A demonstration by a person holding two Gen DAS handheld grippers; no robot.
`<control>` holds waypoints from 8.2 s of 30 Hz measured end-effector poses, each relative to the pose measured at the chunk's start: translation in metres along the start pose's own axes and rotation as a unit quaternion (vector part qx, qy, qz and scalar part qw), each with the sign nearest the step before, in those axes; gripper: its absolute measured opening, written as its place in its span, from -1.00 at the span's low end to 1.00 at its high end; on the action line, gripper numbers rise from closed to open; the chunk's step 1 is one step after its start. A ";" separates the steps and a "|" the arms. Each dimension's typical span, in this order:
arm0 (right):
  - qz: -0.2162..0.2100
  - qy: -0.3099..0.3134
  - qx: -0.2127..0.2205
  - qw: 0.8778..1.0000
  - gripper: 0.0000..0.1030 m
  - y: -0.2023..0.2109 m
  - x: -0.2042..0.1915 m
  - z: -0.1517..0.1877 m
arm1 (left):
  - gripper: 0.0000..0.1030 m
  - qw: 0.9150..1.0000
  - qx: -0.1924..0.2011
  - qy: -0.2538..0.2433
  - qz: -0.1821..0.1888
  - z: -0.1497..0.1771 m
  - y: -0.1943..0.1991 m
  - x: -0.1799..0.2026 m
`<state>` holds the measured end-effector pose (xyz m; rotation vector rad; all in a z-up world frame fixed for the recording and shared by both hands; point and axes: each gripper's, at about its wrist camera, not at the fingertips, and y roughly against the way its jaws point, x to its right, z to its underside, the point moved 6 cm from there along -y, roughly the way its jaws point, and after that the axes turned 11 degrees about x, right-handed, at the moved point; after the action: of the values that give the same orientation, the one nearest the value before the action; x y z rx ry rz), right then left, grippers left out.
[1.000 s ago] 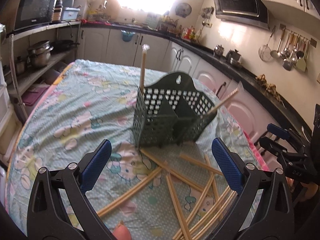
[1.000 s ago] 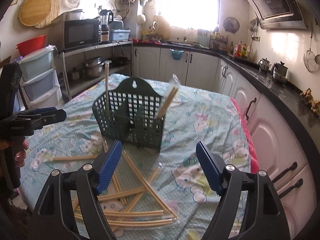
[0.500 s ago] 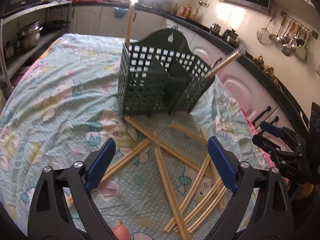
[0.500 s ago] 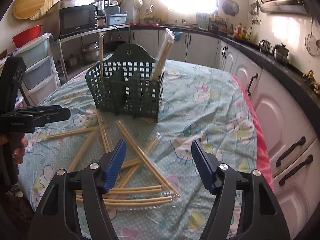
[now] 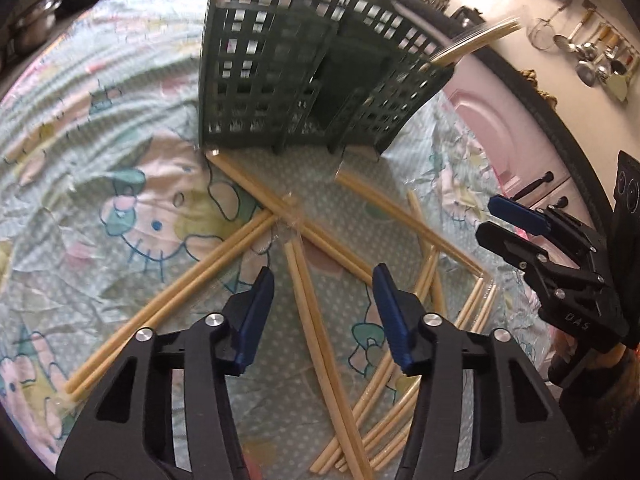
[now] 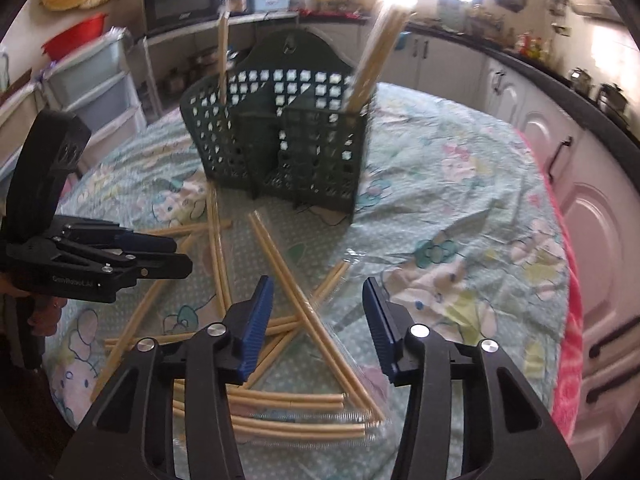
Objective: Organize utensils
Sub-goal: 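Move the left gripper to a chopstick and close while the right grasps another, then lift both held chopsticks upright and carry them above the green caddy, then open the left gripper to drop its chopstick in the caddy while the right opens too, then withdraw both open grippers from the caddy back toward the remaining chopsticks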
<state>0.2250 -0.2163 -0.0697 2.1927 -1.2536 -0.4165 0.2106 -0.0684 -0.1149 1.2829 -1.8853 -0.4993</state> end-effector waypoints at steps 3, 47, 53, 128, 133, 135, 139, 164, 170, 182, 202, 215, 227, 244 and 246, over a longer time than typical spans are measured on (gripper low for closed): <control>-0.017 0.014 -0.017 1.000 -0.19 -0.013 -0.001 -0.003 | -0.25 1.000 -0.006 0.004 -0.007 -0.002 -0.006 -0.003; -0.085 0.085 -0.027 0.992 -0.89 -0.036 -0.042 -0.062 | -0.95 0.999 0.032 -0.013 -0.004 -0.058 0.038 -0.013; -0.079 0.074 0.019 0.994 -0.89 -0.003 -0.038 -0.083 | -0.96 0.997 0.062 -0.038 0.001 -0.080 0.060 0.002; 0.024 -0.061 0.246 0.967 -0.89 0.034 0.035 -0.233 | -0.96 0.910 0.410 -0.064 -0.022 -0.255 0.129 0.047; 0.038 -0.057 0.234 0.970 -0.89 0.016 0.036 -0.222 | -0.96 0.911 0.410 -0.050 -0.023 -0.249 0.119 0.038; 0.042 -0.058 0.229 0.971 -0.89 0.009 0.036 -0.217 | -0.96 0.910 0.412 -0.047 -0.023 -0.247 0.116 0.037; 0.044 -0.060 0.214 0.974 -0.89 -0.003 0.038 -0.206 | -0.96 0.908 0.416 -0.047 -0.019 -0.241 0.109 0.036; 0.052 -0.085 0.177 0.979 -0.25 -0.001 0.048 -0.175 | -0.28 0.925 0.369 -0.088 -0.012 -0.211 0.094 0.046; 0.055 -0.083 0.182 0.978 -0.10 0.013 0.047 -0.170 | 0.05 0.930 0.359 -0.078 -0.021 -0.208 0.109 0.038; 0.057 -0.071 0.189 0.978 0.06 0.033 0.039 -0.160 | 0.63 0.935 0.350 -0.060 -0.027 -0.199 0.132 0.026; 0.053 -0.037 0.195 0.979 0.34 0.066 0.007 -0.141 | 0.80 0.939 0.342 -0.036 -0.031 -0.164 0.170 0.014; 0.050 -0.016 0.189 0.980 0.41 0.079 -0.017 -0.122 | 0.80 0.944 0.325 -0.045 -0.027 -0.136 0.177 0.014; 0.048 -0.009 0.161 0.986 0.41 0.076 -0.028 -0.091 | 0.80 0.957 0.284 -0.034 -0.038 -0.097 0.163 -0.009; 0.049 -0.035 0.099 0.993 0.41 0.058 -0.023 -0.031 | 0.80 0.976 0.201 -0.050 -0.062 -0.037 0.119 -0.032; 0.049 -0.037 0.092 0.994 0.41 0.055 -0.023 -0.024 | 0.80 0.978 0.191 -0.057 -0.065 -0.032 0.112 -0.031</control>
<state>0.1886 -0.2102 -0.0172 2.2744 -1.4855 -0.3588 0.1740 0.0095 -0.0299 1.6655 -2.0709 -0.2865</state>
